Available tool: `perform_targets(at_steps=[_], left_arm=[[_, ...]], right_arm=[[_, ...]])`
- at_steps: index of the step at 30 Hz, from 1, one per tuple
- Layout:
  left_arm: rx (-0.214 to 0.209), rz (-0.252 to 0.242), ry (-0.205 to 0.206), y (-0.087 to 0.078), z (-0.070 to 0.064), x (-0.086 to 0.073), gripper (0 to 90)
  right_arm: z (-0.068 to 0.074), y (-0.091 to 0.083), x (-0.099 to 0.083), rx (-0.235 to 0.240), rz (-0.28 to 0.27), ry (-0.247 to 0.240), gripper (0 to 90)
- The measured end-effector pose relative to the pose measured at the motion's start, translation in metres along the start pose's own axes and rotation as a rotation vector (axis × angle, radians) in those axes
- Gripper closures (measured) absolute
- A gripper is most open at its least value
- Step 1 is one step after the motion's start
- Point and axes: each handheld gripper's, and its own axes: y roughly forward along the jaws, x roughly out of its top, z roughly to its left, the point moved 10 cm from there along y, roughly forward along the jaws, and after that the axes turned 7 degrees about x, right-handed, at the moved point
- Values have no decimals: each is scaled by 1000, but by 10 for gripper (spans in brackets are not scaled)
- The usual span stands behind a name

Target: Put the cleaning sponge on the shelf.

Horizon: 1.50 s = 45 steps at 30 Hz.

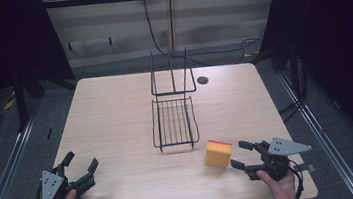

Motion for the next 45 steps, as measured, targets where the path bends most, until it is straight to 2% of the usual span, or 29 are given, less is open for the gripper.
perform_targets(at_steps=[1, 4, 5, 8, 12, 18, 26, 35, 45], left_arm=[[1, 1, 3, 0, 0, 0, 156], [0, 1, 2, 0, 0, 0, 156], [0, 0, 0, 0, 0, 0, 156], [0, 1, 1, 0, 0, 0, 156], [0, 1, 2, 0, 0, 0, 156], [0, 1, 2, 0, 0, 0, 156], [0, 1, 2, 0, 0, 0, 156], [0, 2, 2, 0, 0, 0, 156], [0, 1, 1, 0, 0, 0, 156]], right_arm=[[1, 3, -1, 24, 12, 3, 237], [-1, 5, -2, 28, 16, 9, 261], [-3, 8, -1, 45, 13, 4, 303], [-6, 11, -1, 66, 11, 4, 322], [-8, 16, -4, 79, 31, -2, 349], [-7, 22, -3, 104, 31, -11, 373], [-8, 28, -5, 117, 38, -20, 395], [-8, 33, -5, 142, 21, -17, 446], [-8, 36, -6, 149, 19, -33, 568]])
